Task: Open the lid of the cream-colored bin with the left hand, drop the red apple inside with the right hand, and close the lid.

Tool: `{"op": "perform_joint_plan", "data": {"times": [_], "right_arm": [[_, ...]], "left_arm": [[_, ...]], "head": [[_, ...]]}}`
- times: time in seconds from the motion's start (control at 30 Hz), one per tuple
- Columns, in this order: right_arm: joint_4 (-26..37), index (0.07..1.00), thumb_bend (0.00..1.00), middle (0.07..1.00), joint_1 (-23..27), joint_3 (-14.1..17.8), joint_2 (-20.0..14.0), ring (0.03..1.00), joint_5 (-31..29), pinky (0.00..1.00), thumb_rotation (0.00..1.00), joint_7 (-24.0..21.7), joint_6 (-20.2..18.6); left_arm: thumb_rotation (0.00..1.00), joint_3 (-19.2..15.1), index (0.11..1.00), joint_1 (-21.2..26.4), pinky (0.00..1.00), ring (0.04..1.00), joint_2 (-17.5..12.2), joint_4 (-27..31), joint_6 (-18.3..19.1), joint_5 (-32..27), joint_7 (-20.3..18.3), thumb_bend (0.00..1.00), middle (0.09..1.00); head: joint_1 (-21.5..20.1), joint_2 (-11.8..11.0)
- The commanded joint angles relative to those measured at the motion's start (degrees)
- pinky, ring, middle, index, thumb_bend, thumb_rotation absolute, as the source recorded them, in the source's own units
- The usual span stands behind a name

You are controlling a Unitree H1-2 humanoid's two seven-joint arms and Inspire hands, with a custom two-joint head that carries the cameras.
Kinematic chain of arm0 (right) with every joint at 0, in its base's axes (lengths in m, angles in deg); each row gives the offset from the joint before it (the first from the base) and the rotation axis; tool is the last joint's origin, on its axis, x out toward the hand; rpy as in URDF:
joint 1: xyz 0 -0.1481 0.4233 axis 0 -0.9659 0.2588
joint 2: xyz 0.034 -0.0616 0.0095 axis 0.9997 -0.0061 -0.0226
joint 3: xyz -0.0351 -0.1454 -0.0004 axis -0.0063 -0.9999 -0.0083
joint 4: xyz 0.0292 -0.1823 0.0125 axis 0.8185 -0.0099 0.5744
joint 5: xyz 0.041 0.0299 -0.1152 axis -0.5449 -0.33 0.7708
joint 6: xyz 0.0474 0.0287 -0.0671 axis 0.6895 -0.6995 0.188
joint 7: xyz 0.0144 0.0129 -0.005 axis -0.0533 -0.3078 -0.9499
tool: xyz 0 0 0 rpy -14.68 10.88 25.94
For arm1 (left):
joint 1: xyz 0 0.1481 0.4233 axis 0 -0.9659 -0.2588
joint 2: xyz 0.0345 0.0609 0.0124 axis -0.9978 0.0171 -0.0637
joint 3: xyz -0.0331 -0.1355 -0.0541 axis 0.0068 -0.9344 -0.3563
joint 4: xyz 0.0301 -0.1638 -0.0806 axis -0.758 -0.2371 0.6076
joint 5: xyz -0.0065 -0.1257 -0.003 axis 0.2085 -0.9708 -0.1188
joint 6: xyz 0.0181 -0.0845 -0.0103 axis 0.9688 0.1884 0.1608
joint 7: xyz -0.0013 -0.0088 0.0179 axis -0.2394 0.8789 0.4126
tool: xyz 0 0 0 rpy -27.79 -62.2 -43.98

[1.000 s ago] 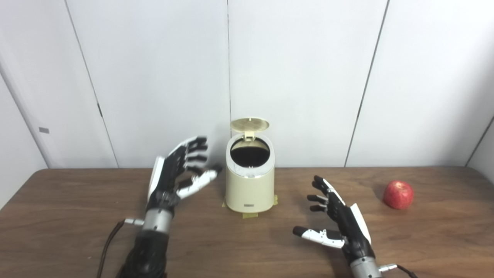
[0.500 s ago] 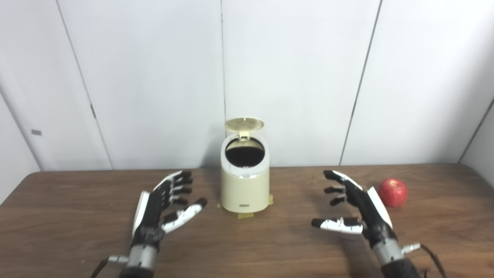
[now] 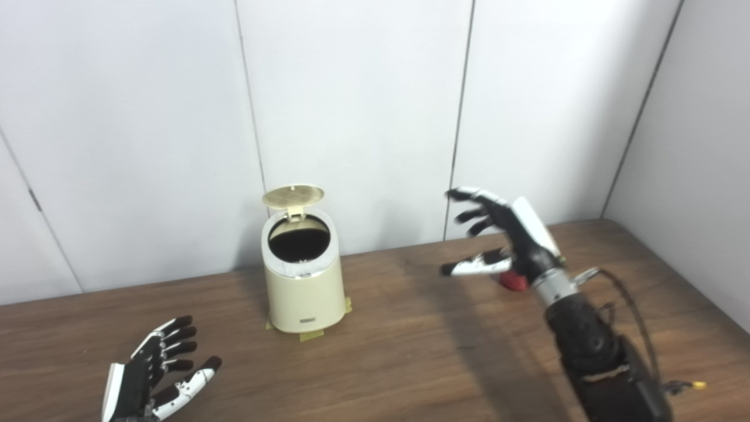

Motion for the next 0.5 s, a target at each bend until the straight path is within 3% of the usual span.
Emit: {"op": "perform_joint_plan", "data": {"times": [0.0,0.1,0.2,0.47], "right_arm": [[2.69,0.800,0.81,0.808,2.25,0.29,-3.07,0.732,6.73,0.59,0.09,2.32,-2.78],[2.56,0.793,0.82,0.789,2.25,-0.46,-5.56,0.705,14.11,0.55,0.11,2.21,-8.20],[1.50,0.791,0.82,0.774,1.93,-0.01,-6.99,0.677,15.31,0.52,0.11,1.98,-9.96],[-0.48,0.832,0.82,0.831,1.24,2.70,-8.91,0.770,6.66,0.62,0.29,-4.29,-12.44]], "left_arm": [[0.01,-0.06,0.798,1.54,0.62,0.707,-0.22,-0.43,-2.37,-0.20,-0.14,0.61,0.760],[0.01,-0.01,0.797,1.58,0.65,0.710,-0.39,-0.60,-2.42,-0.01,-0.16,0.62,0.759],[0.02,0.00,0.798,1.52,0.64,0.708,-0.57,-0.62,-2.72,0.05,-0.22,0.62,0.759],[0.02,-0.49,0.789,1.62,0.63,0.699,-1.20,-0.04,-1.92,-0.02,-0.24,0.63,0.754]], "head": [[-0.09,0.03],[-0.15,0.06],[-0.07,0.17],[-0.29,0.23]]}}
